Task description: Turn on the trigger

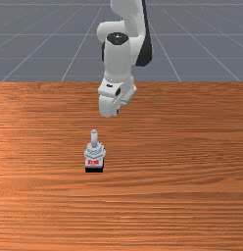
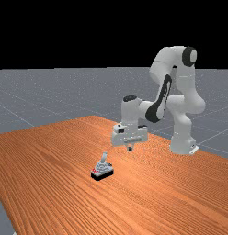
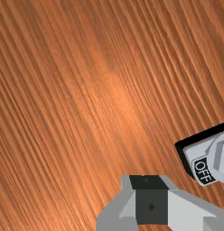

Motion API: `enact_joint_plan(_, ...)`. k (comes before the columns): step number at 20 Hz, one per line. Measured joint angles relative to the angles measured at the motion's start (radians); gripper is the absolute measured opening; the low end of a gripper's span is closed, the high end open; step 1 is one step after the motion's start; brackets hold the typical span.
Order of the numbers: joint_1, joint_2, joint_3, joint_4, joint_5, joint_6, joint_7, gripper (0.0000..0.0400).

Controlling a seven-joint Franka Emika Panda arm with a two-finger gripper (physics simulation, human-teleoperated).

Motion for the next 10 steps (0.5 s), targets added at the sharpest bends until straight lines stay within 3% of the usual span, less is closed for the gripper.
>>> enact_joint_plan(10,-0.044,0.052,-0.029,0.076,0.018,-0.024,-0.043,0.0000)
